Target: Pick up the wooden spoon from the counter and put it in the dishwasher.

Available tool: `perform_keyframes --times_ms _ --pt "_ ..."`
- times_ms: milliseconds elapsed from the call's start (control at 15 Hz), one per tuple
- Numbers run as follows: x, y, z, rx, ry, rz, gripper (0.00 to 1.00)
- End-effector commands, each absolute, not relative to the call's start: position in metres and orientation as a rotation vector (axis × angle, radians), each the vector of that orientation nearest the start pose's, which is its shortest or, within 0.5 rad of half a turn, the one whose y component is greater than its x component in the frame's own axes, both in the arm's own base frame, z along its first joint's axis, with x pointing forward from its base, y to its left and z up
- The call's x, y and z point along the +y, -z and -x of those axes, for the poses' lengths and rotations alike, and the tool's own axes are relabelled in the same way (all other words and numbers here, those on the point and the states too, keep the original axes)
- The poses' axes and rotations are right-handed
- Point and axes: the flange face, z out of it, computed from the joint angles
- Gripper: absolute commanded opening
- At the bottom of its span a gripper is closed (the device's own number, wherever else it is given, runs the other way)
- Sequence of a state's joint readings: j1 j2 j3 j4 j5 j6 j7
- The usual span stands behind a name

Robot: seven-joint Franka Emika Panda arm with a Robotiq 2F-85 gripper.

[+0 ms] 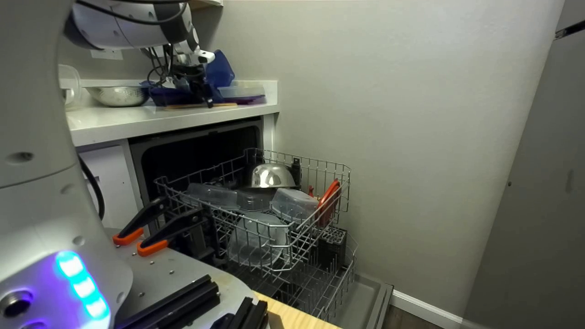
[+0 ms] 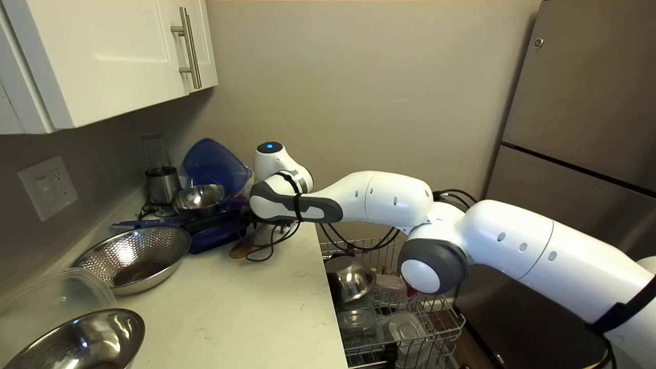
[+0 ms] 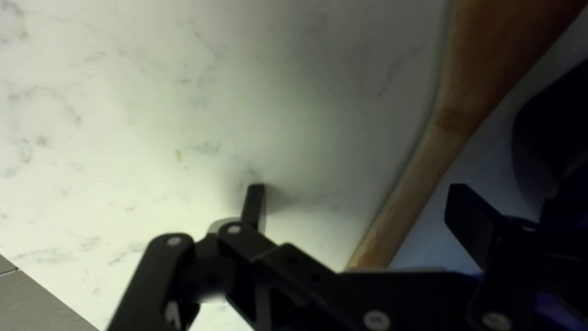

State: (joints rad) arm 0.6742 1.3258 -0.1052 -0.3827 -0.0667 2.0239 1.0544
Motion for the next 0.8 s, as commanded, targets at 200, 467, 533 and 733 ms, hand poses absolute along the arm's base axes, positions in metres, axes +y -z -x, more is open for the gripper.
perform_keyframes --times_ms 200,467,533,733 --pt "0.503 -0.287 -0.659 0.331 0.453 3.042 1.00" --pt "0.500 -0.298 -0.652 0.163 0.425 3.167 1.00" --pt "0.499 -0.300 -0.649 0.124 0.419 3.199 1.00" --pt "0.494 -0.304 -0.643 0.026 0.400 3.304 1.00"
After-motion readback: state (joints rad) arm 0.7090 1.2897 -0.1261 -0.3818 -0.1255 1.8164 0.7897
